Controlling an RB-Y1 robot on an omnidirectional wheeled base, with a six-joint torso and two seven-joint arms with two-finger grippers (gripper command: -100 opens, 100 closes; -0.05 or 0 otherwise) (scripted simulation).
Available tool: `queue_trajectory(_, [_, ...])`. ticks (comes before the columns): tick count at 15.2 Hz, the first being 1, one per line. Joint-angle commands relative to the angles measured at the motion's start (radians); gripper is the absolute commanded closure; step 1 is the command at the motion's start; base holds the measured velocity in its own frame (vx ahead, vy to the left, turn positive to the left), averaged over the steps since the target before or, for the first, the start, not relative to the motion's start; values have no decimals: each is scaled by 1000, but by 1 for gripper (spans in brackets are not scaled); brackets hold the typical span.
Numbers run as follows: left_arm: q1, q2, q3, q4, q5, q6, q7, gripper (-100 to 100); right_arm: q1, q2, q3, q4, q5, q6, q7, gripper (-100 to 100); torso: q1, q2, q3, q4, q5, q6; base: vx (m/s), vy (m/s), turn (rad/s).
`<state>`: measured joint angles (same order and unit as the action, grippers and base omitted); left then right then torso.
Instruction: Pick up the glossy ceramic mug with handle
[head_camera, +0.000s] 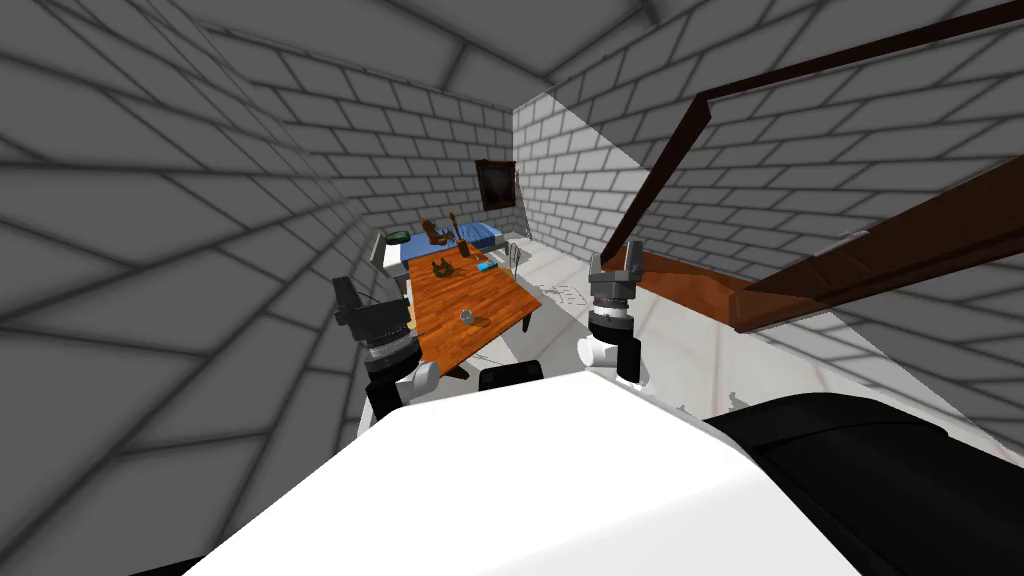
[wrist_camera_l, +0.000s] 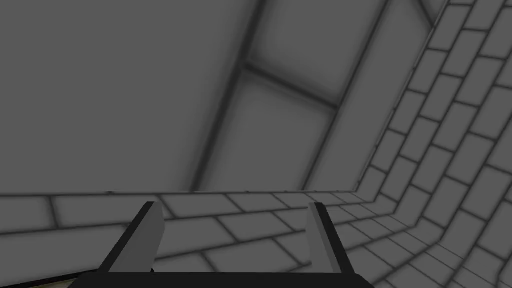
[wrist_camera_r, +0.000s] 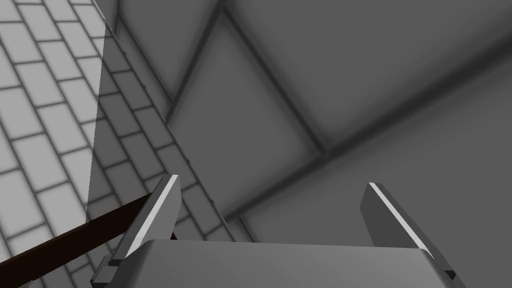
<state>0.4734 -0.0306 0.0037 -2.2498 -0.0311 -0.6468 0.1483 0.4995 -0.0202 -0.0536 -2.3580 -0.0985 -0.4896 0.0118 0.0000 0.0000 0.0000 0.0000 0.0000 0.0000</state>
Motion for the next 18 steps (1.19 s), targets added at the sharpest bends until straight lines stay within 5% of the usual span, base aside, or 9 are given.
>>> queue_trajectory(1, [-3, 42, 5, 12, 4, 13, 3, -100, 0, 0, 0, 0, 0, 0, 0, 0, 0, 0, 0, 0, 0, 0, 1, -2, -46])
queue_trajectory(8, [-26, 186, 50, 110, 40, 114, 27, -100, 0, 0, 0, 0, 0, 0, 0, 0, 1, 0, 0, 0, 0, 0, 2, -1, -117])
queue_trajectory(18, [-68, 296, 129, 284, 104, 292, 69, -100, 0, 0, 0, 0, 0, 0, 0, 0, 0, -1, 0, 0, 0, 0, 3, -3, -158])
